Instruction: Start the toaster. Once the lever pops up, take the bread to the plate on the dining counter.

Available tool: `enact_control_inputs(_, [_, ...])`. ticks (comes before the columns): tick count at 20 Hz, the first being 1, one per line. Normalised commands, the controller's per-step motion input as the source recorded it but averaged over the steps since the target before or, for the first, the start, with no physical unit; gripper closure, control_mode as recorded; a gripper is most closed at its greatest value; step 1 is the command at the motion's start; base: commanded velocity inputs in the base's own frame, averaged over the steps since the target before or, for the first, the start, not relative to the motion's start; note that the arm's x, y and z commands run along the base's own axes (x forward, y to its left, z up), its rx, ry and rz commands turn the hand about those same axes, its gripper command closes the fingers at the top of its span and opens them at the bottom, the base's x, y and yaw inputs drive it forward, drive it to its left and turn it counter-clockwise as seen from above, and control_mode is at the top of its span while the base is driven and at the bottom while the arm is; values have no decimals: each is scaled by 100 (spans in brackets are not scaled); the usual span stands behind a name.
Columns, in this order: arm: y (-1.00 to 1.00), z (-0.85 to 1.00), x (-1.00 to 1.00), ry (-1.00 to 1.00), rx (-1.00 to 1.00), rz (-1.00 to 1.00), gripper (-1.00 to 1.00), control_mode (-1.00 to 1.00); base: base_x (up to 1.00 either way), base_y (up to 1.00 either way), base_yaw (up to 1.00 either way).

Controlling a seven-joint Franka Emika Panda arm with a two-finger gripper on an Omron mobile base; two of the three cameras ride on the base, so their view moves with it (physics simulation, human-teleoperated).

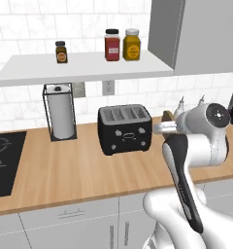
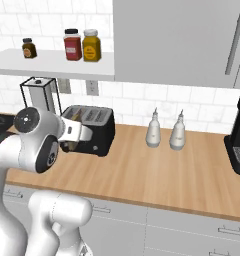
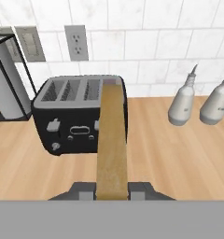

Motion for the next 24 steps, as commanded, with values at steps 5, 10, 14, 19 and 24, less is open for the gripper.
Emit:
enact_control_inputs(5, [0,0,-31,0,0,0,100,-100,0,0,0])
enact_control_inputs(10, [0,0,-30,0,0,0,100,-100,0,0,0])
enact_control_inputs(14, [0,0,-6,0,0,0,100,100,-18,0,1])
enact_control_inputs(19, [0,0,0,0,0,0,100,100,-55,1,40])
enact_control_inputs(24, [0,0,0,0,0,0,100,100,-53,27,86])
